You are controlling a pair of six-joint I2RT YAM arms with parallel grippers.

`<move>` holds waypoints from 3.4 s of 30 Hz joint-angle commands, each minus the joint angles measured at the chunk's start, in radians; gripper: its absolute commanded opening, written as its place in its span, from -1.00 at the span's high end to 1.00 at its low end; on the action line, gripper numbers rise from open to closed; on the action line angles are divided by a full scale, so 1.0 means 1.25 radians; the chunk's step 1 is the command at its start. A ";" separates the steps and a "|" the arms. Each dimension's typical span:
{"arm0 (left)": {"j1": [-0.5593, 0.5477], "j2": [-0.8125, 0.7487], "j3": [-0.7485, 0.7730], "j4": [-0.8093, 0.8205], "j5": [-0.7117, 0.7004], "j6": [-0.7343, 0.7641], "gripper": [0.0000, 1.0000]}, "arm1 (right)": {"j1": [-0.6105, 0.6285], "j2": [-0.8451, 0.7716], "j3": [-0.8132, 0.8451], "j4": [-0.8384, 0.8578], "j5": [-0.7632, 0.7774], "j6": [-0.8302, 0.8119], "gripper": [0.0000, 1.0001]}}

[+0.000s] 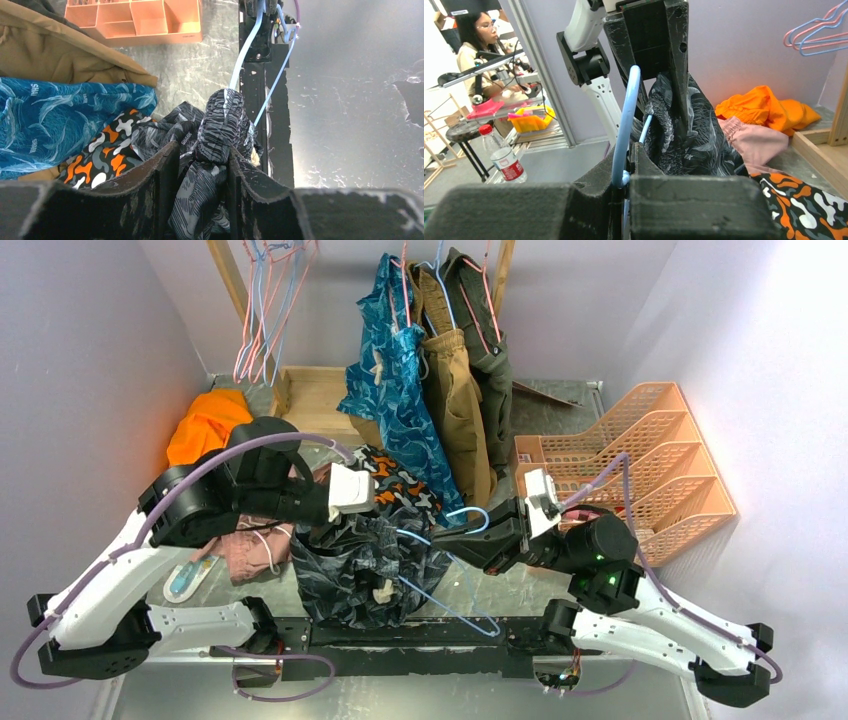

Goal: Place the shorts on the hanger
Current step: Hang the shorts on the hanger.

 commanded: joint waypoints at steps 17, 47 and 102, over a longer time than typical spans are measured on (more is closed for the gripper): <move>-0.004 0.039 -0.033 0.199 0.203 -0.055 0.58 | 0.000 0.125 0.198 -0.160 0.017 -0.117 1.00; -0.004 -0.081 -0.137 0.305 0.108 -0.144 0.16 | 0.000 0.050 0.021 0.017 0.079 -0.050 1.00; -0.004 -0.165 -0.290 -0.040 -0.347 -0.808 -0.43 | 0.001 0.035 -0.082 0.117 0.107 -0.012 1.00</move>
